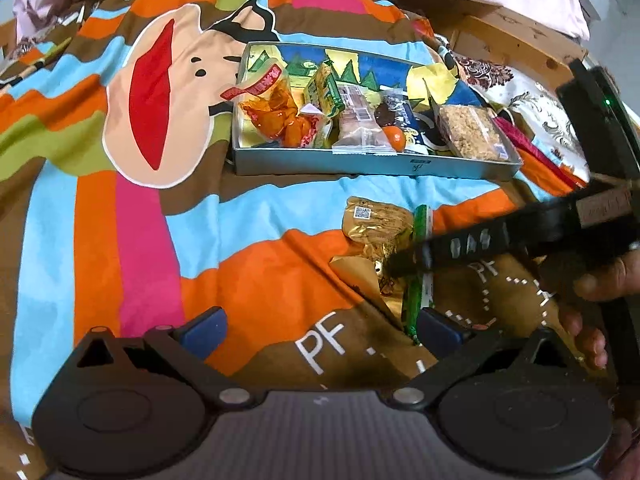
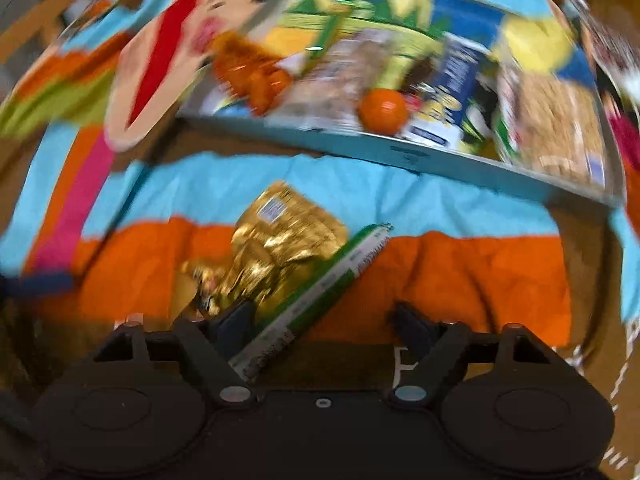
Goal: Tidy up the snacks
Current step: 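Grasp the green sausage stick with the right gripper while the left gripper grasps the gold pouch, then lift the sausage stick with the right gripper while the left gripper lifts the gold pouch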
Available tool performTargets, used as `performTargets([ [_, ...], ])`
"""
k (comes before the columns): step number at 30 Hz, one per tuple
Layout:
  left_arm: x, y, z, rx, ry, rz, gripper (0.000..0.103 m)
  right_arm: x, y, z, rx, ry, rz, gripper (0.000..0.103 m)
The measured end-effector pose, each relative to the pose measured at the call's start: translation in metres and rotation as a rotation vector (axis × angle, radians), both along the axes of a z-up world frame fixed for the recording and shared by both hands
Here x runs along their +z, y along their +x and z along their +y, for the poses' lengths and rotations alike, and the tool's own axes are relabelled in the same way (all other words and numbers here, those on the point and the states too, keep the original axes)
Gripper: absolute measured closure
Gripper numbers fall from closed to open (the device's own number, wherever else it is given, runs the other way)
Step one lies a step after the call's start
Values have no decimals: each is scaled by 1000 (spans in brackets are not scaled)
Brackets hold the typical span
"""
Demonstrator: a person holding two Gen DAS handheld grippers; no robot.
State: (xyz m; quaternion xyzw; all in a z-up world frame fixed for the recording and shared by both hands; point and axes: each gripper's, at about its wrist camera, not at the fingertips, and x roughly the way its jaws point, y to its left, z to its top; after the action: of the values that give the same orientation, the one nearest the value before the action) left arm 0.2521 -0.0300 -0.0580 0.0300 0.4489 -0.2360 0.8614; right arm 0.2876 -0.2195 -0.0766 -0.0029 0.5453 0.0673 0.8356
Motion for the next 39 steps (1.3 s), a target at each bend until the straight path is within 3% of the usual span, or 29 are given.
performTargets([
  [4, 2, 1, 2, -5, -10, -19, 1, 8, -13, -16, 59, -10, 6, 45],
  [8, 6, 2, -5, -33, -27, -69, 0, 12, -34, -35, 98, -14, -20, 51],
  [11, 6, 4, -18, -96, -15, -119, 1, 8, -56, -39, 130, -66, -62, 51],
  [15, -2, 4, -40, -194, 25, -169, 1, 5, -76, -45, 105, -61, -137, 50],
  [22, -20, 5, -73, -353, 175, -276, 1, 1, -70, -36, 118, -92, -171, 46],
  [25, -28, 19, -74, -350, 150, -219, 2, -1, -67, -39, 114, -75, -177, 46],
  [29, -35, 36, -62, -298, 63, -116, 10, -2, -65, -39, 119, -70, -181, 45],
  [34, -32, 32, -63, -309, 78, -127, 23, -4, -65, -35, 135, -90, -196, 45],
  [36, -30, 29, -65, -325, 79, -132, 37, -4, -65, -36, 133, -86, -197, 46],
  [39, -28, 24, -70, -349, 95, -148, 41, -3, -66, -35, 134, -86, -197, 47],
])
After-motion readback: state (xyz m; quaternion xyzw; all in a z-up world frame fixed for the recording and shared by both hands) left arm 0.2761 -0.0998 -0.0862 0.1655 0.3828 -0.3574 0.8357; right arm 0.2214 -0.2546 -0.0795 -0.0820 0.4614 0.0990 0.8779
